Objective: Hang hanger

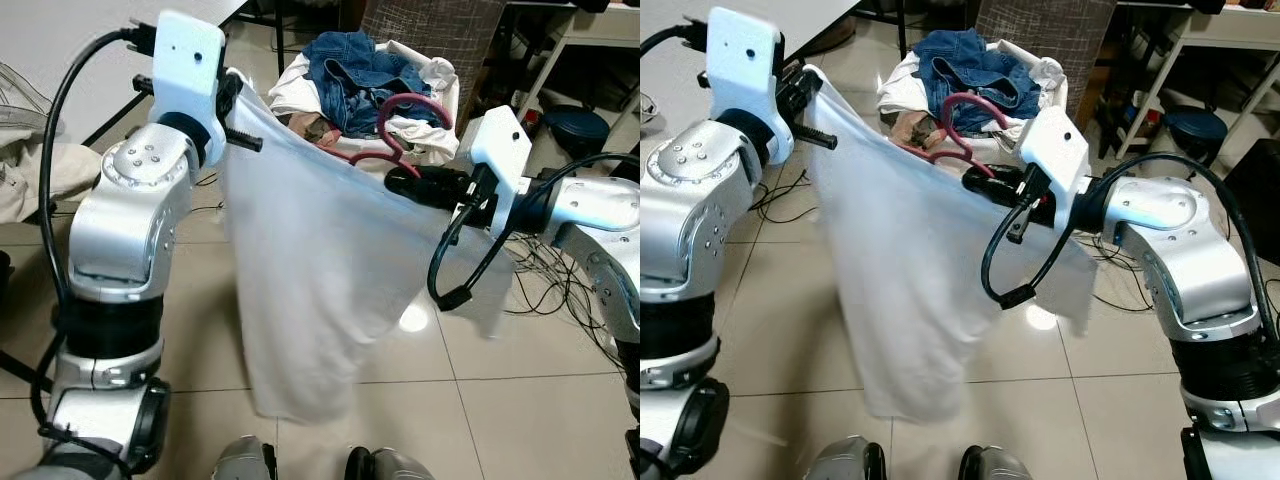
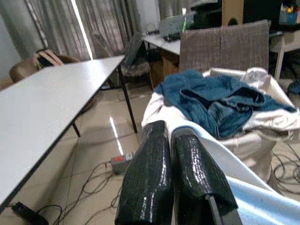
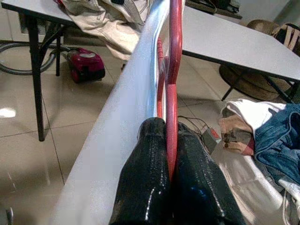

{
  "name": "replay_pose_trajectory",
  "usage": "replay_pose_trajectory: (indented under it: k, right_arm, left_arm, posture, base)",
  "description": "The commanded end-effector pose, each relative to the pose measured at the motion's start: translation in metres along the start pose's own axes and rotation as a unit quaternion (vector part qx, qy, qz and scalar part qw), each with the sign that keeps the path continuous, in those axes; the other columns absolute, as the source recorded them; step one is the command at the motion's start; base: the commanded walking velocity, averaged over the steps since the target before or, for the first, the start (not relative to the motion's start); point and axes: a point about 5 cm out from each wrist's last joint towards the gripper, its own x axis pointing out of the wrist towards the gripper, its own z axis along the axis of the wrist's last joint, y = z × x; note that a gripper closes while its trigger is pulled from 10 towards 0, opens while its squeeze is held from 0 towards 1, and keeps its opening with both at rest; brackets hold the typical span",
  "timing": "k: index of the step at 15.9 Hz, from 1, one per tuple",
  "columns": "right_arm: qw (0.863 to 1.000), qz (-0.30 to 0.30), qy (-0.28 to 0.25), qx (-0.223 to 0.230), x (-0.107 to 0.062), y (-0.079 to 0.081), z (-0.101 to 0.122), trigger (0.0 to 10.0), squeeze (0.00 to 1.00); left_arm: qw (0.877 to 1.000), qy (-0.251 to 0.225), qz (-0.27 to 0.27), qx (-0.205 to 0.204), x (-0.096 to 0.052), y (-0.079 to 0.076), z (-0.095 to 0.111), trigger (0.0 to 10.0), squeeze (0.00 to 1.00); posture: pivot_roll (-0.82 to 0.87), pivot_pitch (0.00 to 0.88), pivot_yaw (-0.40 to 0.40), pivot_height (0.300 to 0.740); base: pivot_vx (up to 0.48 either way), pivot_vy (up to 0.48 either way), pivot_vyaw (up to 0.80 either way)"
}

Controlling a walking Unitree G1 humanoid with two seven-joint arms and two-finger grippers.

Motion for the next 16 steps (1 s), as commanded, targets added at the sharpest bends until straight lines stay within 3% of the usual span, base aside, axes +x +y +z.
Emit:
replay_pose_trajectory:
  k: [1,4,5,7,10,12,14,16]
  right_arm:
    - [1.000,0.002,-0.003,-0.011,0.000,0.003,0.002,0.0,0.00]
    - [0.999,-0.037,-0.006,-0.019,-0.001,-0.004,0.003,0.0,0.00]
    - [0.999,-0.049,-0.002,-0.018,-0.003,-0.006,0.003,0.0,0.00]
    - [0.998,-0.054,0.000,-0.017,-0.004,-0.007,0.001,0.0,0.00]
    - [0.998,-0.057,-0.001,-0.016,-0.003,-0.008,0.000,0.0,0.00]
    - [0.998,-0.057,0.001,-0.016,-0.002,-0.009,-0.001,0.0,0.00]
    - [0.999,-0.047,0.003,-0.013,0.001,-0.006,-0.003,0.0,0.00]
    - [0.999,-0.050,-0.003,-0.014,0.003,-0.007,-0.002,0.0,0.00]
  left_arm:
    - [1.000,-0.016,-0.010,0.000,0.002,0.001,0.007,0.0,0.00]
    - [0.991,-0.004,-0.131,0.013,-0.003,-0.023,0.012,0.0,0.00]
    - [0.989,-0.011,-0.150,-0.009,-0.006,-0.027,0.018,0.0,0.00]
    - [0.986,-0.024,-0.163,-0.032,-0.009,-0.026,0.032,0.0,0.00]
    - [0.988,-0.024,-0.151,-0.026,-0.012,-0.014,0.042,0.0,0.00]
    - [0.988,-0.049,-0.135,-0.051,-0.012,-0.007,0.055,0.0,0.00]
    - [0.981,-0.102,-0.118,-0.119,-0.012,0.007,0.084,0.0,0.00]
    - [0.978,-0.067,-0.168,-0.102,-0.015,-0.008,0.076,0.0,0.00]
  posture:
    - [-0.07,0.063,-0.027,0.740]
    - [-0.08,0.058,-0.017,0.740]
    - [-0.08,0.059,-0.017,0.740]
    - [-0.08,0.061,-0.024,0.740]
    - [-0.07,0.066,-0.034,0.740]
    - [-0.07,0.068,-0.039,0.740]
    - [-0.06,0.069,-0.044,0.740]
    - [-0.06,0.070,-0.042,0.740]
  base:
    - [0.000,0.000,0.00]
    - [0.000,0.000,0.00]
    - [0.000,0.000,0.00]
    - [0.000,0.000,0.00]
    - [0.000,0.000,0.00]
    - [0.000,0.000,0.00]
    - [0.000,0.000,0.00]
    - [0.000,0.000,0.00]
